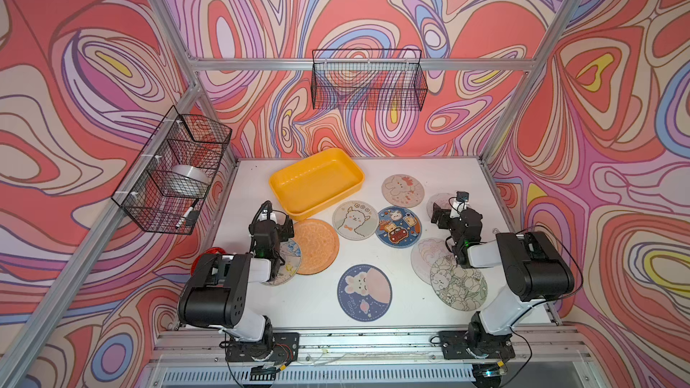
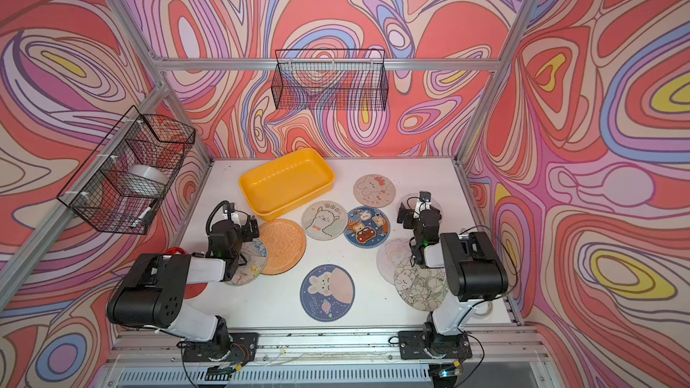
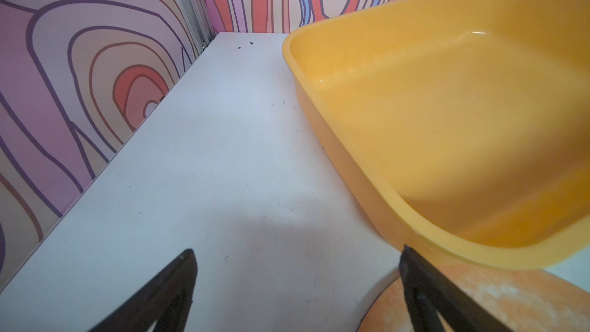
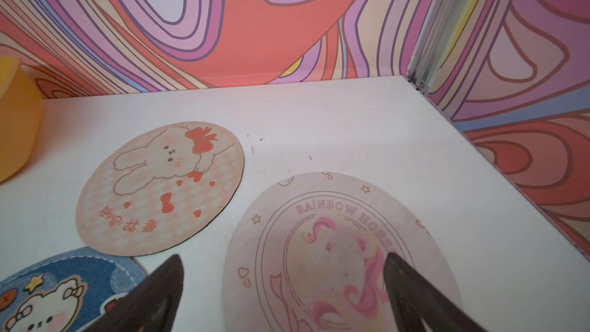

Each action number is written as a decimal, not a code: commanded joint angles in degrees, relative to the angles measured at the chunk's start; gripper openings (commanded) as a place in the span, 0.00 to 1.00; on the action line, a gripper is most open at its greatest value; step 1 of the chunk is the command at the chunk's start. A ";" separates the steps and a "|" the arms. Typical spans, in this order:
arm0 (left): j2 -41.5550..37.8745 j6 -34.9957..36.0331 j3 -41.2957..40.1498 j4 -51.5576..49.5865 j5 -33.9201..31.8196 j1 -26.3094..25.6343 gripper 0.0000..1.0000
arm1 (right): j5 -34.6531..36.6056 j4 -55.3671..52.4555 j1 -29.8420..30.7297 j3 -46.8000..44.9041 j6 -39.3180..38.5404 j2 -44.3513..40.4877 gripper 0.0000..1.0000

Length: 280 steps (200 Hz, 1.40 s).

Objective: Put the coasters into the storage box
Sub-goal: Move the storage box to the center of the board.

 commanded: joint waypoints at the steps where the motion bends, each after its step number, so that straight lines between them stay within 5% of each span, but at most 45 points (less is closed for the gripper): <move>1: 0.52 1.18 0.84 1.33 0.60 -0.18 1.00 | 0.68 0.11 -0.30 -0.26 0.20 0.46 0.98; 197: 0.24 1.27 0.73 1.61 0.44 -0.18 1.00 | 0.75 0.26 -0.30 -0.30 0.17 0.39 0.98; 234: -5.32 0.47 2.57 -6.50 -2.06 -0.17 1.00 | 1.67 -19.36 -0.30 7.35 1.14 -5.58 0.98; 280: -10.87 -1.14 7.71 -20.38 -5.81 -1.05 1.00 | 0.99 -31.28 -0.23 12.10 2.91 -10.70 0.98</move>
